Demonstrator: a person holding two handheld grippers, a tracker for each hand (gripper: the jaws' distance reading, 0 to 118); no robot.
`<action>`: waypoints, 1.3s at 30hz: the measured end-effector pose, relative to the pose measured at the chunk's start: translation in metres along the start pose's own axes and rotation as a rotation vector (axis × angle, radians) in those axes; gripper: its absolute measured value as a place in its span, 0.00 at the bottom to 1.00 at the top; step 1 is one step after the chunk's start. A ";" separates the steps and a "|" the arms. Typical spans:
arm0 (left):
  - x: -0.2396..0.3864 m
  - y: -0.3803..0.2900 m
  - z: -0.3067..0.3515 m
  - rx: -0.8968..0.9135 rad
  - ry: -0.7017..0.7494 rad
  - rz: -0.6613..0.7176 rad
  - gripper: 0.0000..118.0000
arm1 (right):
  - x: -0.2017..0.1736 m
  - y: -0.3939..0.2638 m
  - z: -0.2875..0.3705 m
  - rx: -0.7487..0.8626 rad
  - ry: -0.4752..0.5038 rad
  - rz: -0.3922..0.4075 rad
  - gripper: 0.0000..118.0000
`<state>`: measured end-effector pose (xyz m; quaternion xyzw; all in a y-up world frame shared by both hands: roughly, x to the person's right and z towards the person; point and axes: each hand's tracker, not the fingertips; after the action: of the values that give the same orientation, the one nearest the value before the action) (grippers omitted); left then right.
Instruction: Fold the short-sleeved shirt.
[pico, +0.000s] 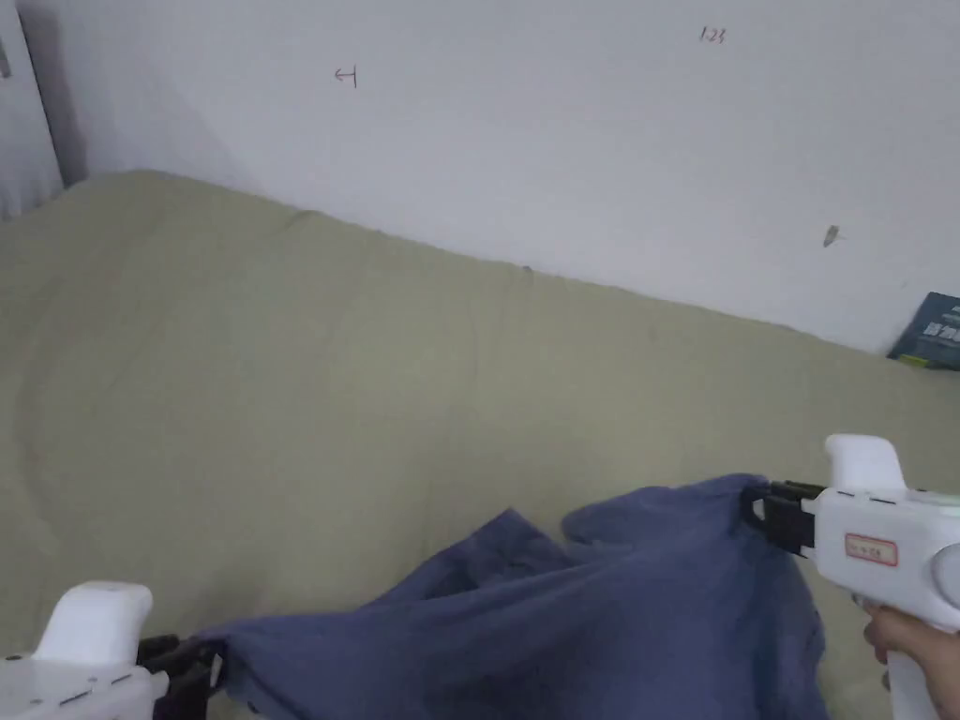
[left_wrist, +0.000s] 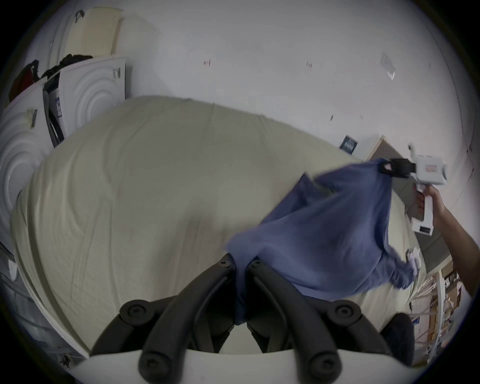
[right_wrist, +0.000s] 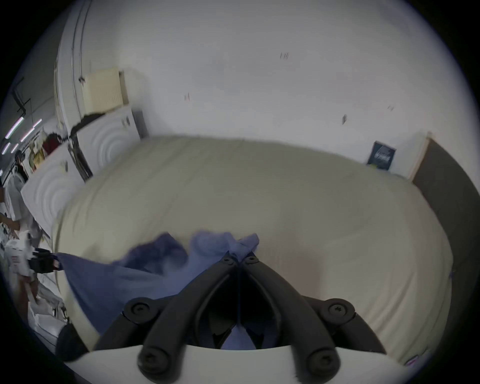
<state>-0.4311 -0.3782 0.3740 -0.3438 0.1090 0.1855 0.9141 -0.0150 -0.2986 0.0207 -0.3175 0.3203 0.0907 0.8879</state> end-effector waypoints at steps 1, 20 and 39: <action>0.004 0.012 0.006 0.030 -0.016 0.004 0.03 | 0.002 0.011 0.022 0.020 -0.006 -0.010 0.01; 0.132 0.338 0.126 0.451 -0.229 0.050 0.03 | 0.036 0.234 0.330 0.637 -0.191 -0.041 0.01; 0.127 0.341 -0.011 0.419 -0.093 0.096 0.03 | 0.081 0.193 0.181 0.585 -0.223 -0.159 0.01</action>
<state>-0.4579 -0.1154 0.1238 -0.1316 0.1190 0.2178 0.9597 0.0701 -0.0387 -0.0199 -0.0610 0.2076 -0.0408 0.9755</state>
